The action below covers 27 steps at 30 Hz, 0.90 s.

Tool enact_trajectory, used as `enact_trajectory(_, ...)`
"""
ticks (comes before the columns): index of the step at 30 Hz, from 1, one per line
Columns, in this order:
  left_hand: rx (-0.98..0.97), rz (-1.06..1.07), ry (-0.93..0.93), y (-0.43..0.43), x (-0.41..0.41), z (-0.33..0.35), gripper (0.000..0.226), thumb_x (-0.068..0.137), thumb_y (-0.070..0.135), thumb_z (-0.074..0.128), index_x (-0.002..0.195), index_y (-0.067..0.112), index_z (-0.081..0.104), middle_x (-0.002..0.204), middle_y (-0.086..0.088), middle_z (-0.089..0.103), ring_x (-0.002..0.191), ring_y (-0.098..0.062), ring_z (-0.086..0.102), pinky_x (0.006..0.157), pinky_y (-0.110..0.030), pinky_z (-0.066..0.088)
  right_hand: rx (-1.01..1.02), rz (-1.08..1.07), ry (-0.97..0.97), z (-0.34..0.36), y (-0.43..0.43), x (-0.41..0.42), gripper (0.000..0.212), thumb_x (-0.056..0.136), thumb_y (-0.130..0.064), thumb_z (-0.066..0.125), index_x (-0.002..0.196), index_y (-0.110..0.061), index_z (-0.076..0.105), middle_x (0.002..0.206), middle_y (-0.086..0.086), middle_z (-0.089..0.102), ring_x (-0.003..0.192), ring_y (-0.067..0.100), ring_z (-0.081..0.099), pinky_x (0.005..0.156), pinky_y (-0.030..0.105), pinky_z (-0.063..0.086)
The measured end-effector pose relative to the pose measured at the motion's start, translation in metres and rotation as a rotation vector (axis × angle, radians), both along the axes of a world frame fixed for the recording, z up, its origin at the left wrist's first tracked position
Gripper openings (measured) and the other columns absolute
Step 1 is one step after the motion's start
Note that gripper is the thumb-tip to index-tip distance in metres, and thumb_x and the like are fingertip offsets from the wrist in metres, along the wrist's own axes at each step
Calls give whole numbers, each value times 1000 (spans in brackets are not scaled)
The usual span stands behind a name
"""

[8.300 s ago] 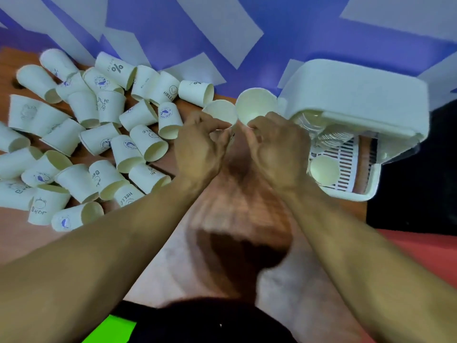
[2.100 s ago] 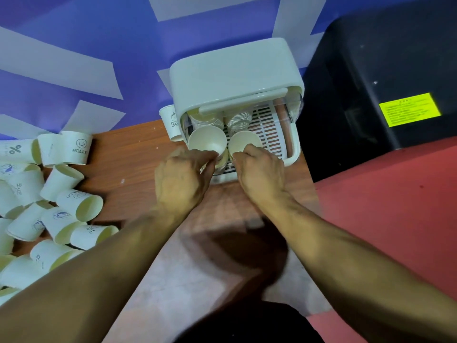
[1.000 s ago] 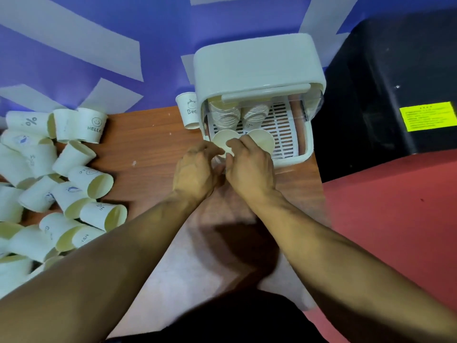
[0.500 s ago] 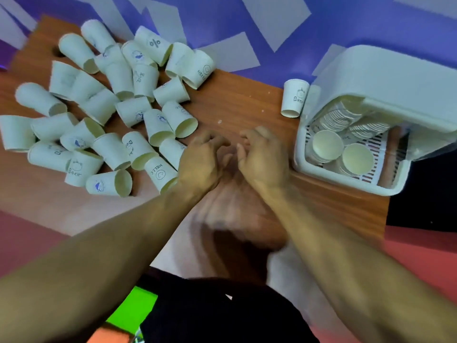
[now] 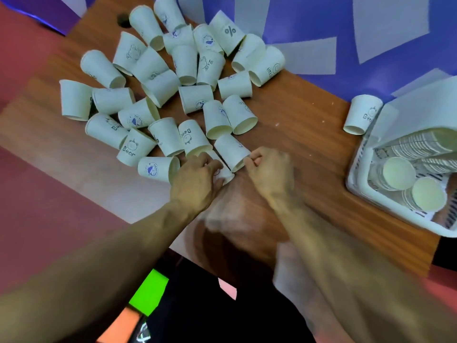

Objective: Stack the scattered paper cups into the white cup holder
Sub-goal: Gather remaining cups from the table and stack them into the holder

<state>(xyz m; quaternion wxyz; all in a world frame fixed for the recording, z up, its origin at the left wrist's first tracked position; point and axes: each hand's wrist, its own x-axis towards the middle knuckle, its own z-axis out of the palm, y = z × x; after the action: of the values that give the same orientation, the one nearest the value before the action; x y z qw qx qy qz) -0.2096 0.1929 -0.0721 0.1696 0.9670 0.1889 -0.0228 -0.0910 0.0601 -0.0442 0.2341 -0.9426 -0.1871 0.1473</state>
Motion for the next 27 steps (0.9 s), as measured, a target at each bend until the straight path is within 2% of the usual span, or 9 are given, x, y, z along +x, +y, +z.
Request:
enact_trajectory(5, -63, -47, -29, 1, -9, -10, 34, 88, 44, 64, 112, 20, 66, 107, -3, 61, 96, -28, 58, 70, -38, 50, -38, -121, 160, -8, 11, -7, 25, 86, -35, 66, 76, -13, 72, 71, 2, 70, 72, 22, 66, 70, 34, 54)
enact_trajectory(9, -124, -95, -6, 4, -15, -12, 28, 88, 22, 62, 115, 16, 61, 113, -8, 54, 95, -33, 57, 59, -44, 54, -46, -205, 247, -15, 21, -15, 31, 86, -39, 66, 70, -13, 71, 67, 0, 68, 66, 20, 61, 59, 26, 45)
enact_trajectory(11, -102, -141, 25, 6, -15, -12, 29, 85, 18, 63, 114, 16, 56, 114, -8, 50, 89, -36, 58, 55, -44, 53, -16, -216, 269, -15, 27, -18, 27, 86, -35, 67, 72, -13, 73, 71, 0, 70, 67, 18, 62, 62, 26, 48)
enact_trajectory(14, -72, -197, 33, 10, -15, -9, 30, 85, 19, 60, 112, 21, 47, 112, -6, 46, 82, -37, 57, 55, -43, 52, 27, -248, 250, -15, 35, -20, 20, 84, -24, 65, 71, -10, 72, 71, 1, 71, 69, 18, 65, 65, 29, 52)
enact_trajectory(16, -64, -225, -6, 11, -14, -1, 28, 85, 16, 48, 112, 22, 46, 111, -7, 48, 81, -35, 56, 52, -40, 50, 35, -278, 231, -14, 36, -19, 17, 81, -21, 63, 69, -11, 69, 72, 0, 71, 70, 19, 65, 62, 26, 49)
enact_trajectory(20, -8, -323, -102, 11, -8, 20, 37, 78, 7, 53, 111, 22, 58, 107, -8, 54, 80, -26, 51, 50, -29, 27, 29, -259, 146, -6, 28, -16, 10, 81, -23, 59, 71, -20, 60, 70, -4, 65, 67, 19, 58, 60, 24, 36)
enact_trajectory(22, -18, -383, -131, 9, -3, 26, 29, 79, 8, 52, 104, 19, 61, 104, -8, 55, 76, -25, 50, 52, -29, 23, 38, -255, 94, -3, 17, -16, 8, 81, -24, 57, 75, -20, 60, 71, -3, 64, 67, 20, 58, 61, 26, 36)
enact_trajectory(24, -67, -402, -143, 5, 1, 28, 19, 82, 13, 49, 94, 13, 63, 103, -8, 55, 71, -27, 52, 48, -30, 29, 37, -259, 41, 0, 2, -16, 9, 82, -24, 57, 78, -18, 62, 73, -2, 65, 68, 22, 59, 62, 29, 40)
enact_trajectory(27, -130, -407, -139, -9, 9, 27, 19, 83, 18, 47, 81, 9, 63, 103, -7, 56, 66, -29, 55, 49, -34, 42, 41, -306, -1, 6, -26, -18, 12, 82, -24, 58, 76, -15, 63, 69, -1, 65, 67, 25, 61, 62, 32, 46)
